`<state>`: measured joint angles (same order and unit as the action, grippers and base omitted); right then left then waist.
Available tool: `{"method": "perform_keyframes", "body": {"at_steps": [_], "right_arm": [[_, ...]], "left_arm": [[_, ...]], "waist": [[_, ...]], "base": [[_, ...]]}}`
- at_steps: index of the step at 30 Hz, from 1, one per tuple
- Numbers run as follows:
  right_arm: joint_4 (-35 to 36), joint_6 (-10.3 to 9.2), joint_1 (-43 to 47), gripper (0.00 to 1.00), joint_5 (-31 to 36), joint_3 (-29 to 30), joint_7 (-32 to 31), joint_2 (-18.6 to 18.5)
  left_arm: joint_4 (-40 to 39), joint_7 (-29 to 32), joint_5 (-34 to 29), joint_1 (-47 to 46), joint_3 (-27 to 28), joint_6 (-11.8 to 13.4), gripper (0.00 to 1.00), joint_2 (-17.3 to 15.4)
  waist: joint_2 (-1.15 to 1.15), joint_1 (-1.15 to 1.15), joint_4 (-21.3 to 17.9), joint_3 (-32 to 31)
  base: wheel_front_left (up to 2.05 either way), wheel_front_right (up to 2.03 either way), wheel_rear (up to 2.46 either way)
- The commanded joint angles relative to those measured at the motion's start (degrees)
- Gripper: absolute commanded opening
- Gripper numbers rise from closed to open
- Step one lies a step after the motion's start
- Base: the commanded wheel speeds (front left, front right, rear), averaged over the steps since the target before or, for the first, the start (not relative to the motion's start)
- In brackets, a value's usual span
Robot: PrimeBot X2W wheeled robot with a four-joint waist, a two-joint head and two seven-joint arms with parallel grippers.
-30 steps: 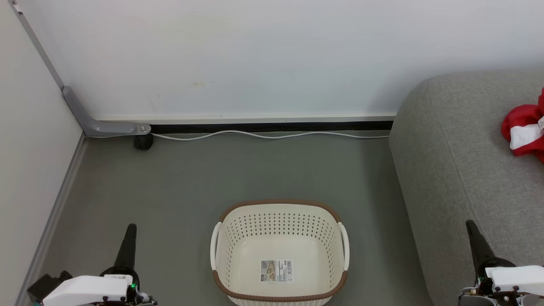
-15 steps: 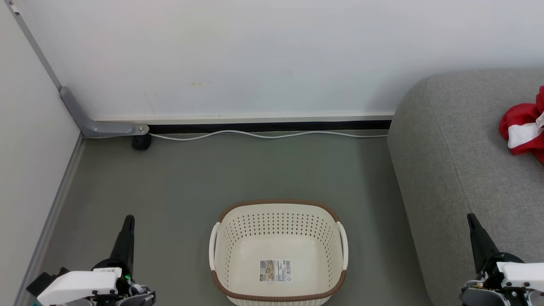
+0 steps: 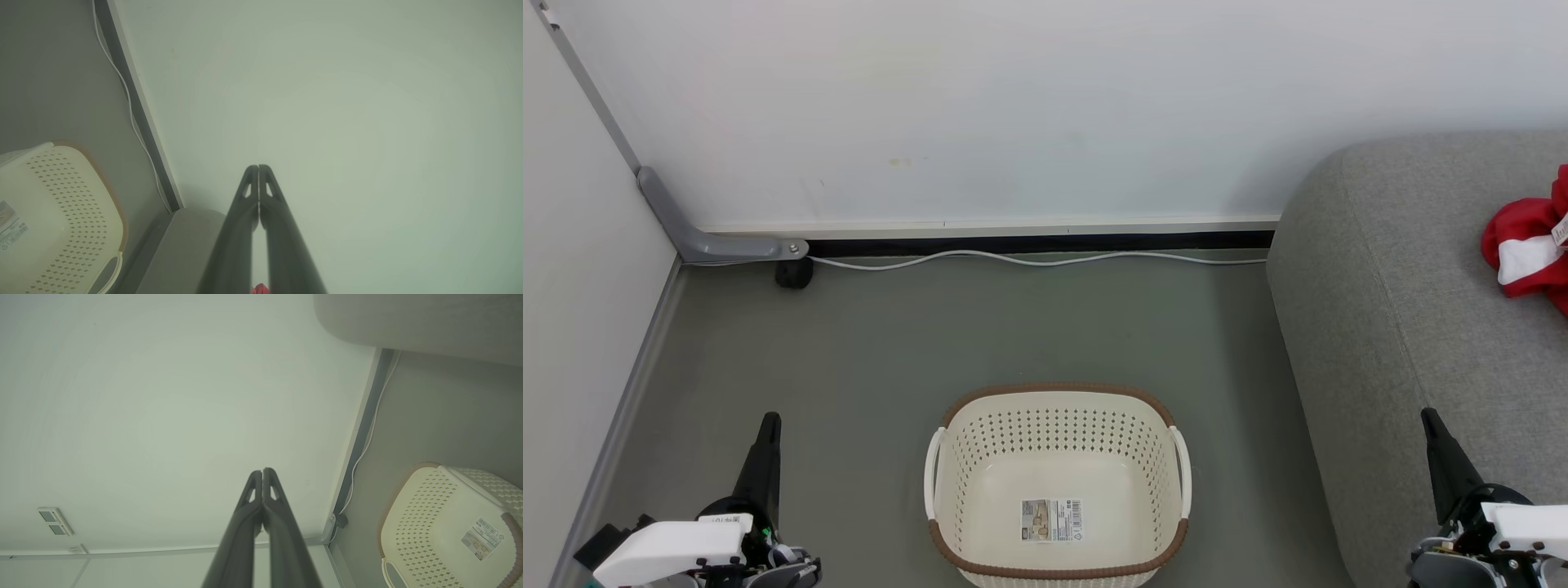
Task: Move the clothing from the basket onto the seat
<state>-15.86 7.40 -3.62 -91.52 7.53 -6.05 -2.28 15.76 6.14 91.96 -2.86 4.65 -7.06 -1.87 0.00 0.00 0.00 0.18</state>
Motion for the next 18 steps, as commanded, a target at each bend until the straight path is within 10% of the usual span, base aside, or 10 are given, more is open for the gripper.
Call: {"method": "perform_keyframes", "body": {"at_steps": [1,18], "right_arm": [[1.8,0.09,-2.6,0.0,-0.6,-1.0,-0.5,-0.6],[1.8,0.09,-2.6,0.0,-0.6,-1.0,-0.4,-0.6]], "left_arm": [[-1.7,0.4,0.2,-3.3,1.9,-0.4,0.0,-1.0],[-1.7,0.4,0.2,-3.3,1.9,-0.4,0.0,-1.0]], "waist": [[0.0,0.0,0.0,0.0],[0.0,0.0,0.0,0.0]], "base": [[0.0,0.0,0.0],[0.0,0.0,0.0]]}}
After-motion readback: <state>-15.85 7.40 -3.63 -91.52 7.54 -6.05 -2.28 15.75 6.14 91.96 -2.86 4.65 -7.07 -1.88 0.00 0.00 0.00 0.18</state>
